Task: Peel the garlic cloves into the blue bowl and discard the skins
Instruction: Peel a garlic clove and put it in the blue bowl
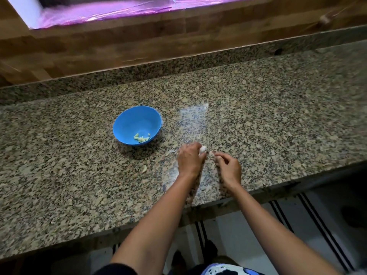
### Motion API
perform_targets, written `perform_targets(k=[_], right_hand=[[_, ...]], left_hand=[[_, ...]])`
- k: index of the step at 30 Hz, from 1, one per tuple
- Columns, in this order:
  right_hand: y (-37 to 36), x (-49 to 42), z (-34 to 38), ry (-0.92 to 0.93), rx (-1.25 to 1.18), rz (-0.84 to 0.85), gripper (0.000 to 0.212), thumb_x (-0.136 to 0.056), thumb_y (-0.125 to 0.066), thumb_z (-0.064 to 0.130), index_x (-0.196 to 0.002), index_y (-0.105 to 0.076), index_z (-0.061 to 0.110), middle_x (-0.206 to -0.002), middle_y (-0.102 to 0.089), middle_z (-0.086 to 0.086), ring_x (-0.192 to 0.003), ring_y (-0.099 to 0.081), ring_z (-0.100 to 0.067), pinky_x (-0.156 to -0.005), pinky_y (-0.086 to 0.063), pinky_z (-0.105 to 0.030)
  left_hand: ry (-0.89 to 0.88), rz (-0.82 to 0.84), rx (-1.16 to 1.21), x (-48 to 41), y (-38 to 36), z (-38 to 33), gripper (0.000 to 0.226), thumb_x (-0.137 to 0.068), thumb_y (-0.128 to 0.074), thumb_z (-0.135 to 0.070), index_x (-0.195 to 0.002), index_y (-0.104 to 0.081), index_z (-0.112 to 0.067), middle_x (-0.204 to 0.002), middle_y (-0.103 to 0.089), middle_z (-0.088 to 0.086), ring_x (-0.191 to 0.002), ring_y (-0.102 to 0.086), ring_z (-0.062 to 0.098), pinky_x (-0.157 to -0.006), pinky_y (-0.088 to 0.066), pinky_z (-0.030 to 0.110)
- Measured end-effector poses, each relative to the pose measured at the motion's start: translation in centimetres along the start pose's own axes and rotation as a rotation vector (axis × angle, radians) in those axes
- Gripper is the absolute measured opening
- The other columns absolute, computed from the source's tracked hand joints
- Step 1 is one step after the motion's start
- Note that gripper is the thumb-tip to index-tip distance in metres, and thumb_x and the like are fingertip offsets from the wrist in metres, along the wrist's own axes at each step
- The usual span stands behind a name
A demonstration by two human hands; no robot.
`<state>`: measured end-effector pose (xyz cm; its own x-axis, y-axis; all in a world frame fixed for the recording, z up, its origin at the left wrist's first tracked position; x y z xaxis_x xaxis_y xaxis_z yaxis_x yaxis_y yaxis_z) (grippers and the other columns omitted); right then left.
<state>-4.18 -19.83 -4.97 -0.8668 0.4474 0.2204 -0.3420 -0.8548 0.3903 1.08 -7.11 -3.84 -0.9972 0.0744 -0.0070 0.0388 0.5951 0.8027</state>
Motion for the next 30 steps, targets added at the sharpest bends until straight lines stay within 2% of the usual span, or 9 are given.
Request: perform_targets(k=[3,5,7,9,13,17,21,23,30], right_hand=[[-0.1,-0.2,-0.4,-0.021,0.010,-0.004,0.024,-0.094,-0.051,0.016,-0.115,-0.063,0.013,-0.101,-0.067,0.000,-0.063,-0.051,-0.003,-0.051,-0.036,-0.013],[-0.2,-0.2,-0.6,-0.023,0.005,-0.007,0.025,-0.094,-0.051,0.016,-0.116,-0.063,0.013,-0.098,-0.068,-0.002,-0.051,-0.042,-0.003,-0.042,-0.032,-0.010],[-0.2,-0.2,-0.7,-0.022,-0.007,-0.008,0.025,-0.094,-0.051,0.016,-0.116,-0.063,0.012,-0.101,-0.068,-0.003,-0.048,-0.039,-0.003,-0.036,-0.029,-0.007],[-0.2,-0.1,-0.8,-0.027,-0.021,-0.010,0.025,-0.094,-0.051,0.016,-0.116,-0.063,0.012,-0.101,-0.068,-0.002,-0.047,-0.038,-0.003,-0.035,-0.029,-0.007],[0.1,0.3,-0.9,-0.073,-0.115,-0.015,0.022,-0.094,-0.052,0.018,-0.112,-0.065,0.015,-0.087,-0.066,0.006,-0.052,-0.043,-0.010,-0.046,-0.037,-0.019],[0.6,0.6,-1.4,-0.169,-0.260,-0.025,0.022,-0.094,-0.051,0.016,-0.109,-0.065,0.010,-0.094,-0.068,0.000,-0.082,-0.060,-0.017,-0.078,-0.051,-0.031],[1.3,0.8,-2.0,-0.240,-0.388,-0.006,0.020,-0.095,-0.047,0.009,-0.101,-0.065,0.004,-0.084,-0.066,-0.003,-0.077,-0.061,-0.013,-0.066,-0.050,-0.015],[1.8,1.1,-2.1,-0.266,-0.413,-0.015,0.021,-0.095,-0.046,0.008,-0.101,-0.065,0.004,-0.083,-0.066,-0.004,-0.074,-0.061,-0.012,-0.061,-0.049,-0.012],[3.4,1.6,-3.0,-0.328,-0.447,-0.078,0.023,-0.095,-0.047,0.010,-0.109,-0.063,0.000,-0.102,-0.067,-0.011,-0.093,-0.063,-0.021,-0.084,-0.051,-0.027]], left_hand=[[0.007,-0.028,0.169,1.2,0.7,2.1,0.039,-0.090,-0.058,-0.036,-0.125,-0.057,-0.020,-0.124,-0.058,0.001,-0.116,-0.051,0.015,-0.096,-0.045,0.031],[0.004,-0.057,0.187,1.5,1.9,4.8,0.039,-0.098,-0.045,-0.034,-0.135,-0.047,-0.023,-0.144,-0.043,0.001,-0.134,-0.035,0.016,-0.111,-0.033,0.037],[-0.003,0.076,0.106,1.7,2.5,7.3,0.043,-0.102,-0.035,-0.031,-0.144,-0.034,-0.025,-0.155,-0.023,-0.002,-0.144,-0.016,0.016,-0.115,-0.013,0.038],[-0.035,0.207,0.046,2.7,2.5,8.6,0.045,-0.103,-0.030,-0.029,-0.147,-0.028,-0.023,-0.157,-0.017,-0.003,-0.145,-0.009,0.014,-0.115,-0.006,0.035],[-0.137,0.232,-0.024,6.3,1.7,7.2,0.047,-0.103,-0.025,-0.035,-0.149,-0.020,-0.024,-0.156,-0.011,-0.010,-0.143,-0.008,0.007,-0.118,-0.007,0.029],[-0.234,0.304,-0.089,7.2,-0.6,4.5,0.052,-0.103,-0.020,-0.037,-0.151,-0.006,-0.021,-0.156,-0.001,-0.008,-0.142,0.000,0.004,-0.116,0.001,0.022],[-0.238,0.332,-0.102,6.3,-2.1,2.8,0.055,-0.103,-0.020,-0.036,-0.152,-0.003,-0.017,-0.159,-0.001,-0.001,-0.146,0.000,0.012,-0.115,0.003,0.023],[-0.290,0.374,-0.129,6.1,-2.8,1.9,0.055,-0.103,-0.020,-0.038,-0.152,-0.002,-0.017,-0.159,0.000,0.000,-0.146,0.000,0.012,-0.115,0.004,0.023],[-0.404,0.441,-0.199,4.8,-4.7,-1.1,0.056,-0.102,-0.023,-0.042,-0.152,-0.011,-0.018,-0.159,-0.006,0.000,-0.146,-0.003,0.016,-0.113,0.004,0.026]])
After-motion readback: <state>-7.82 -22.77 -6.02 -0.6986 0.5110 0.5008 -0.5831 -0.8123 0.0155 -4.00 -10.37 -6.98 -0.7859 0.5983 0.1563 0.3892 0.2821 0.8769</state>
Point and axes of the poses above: each hand's wrist, its own x-axis away from the middle knuckle, its own y-axis out of the back of the hand, z = x × y, the point moved 4 cm from there along -x, towards the middle knuckle
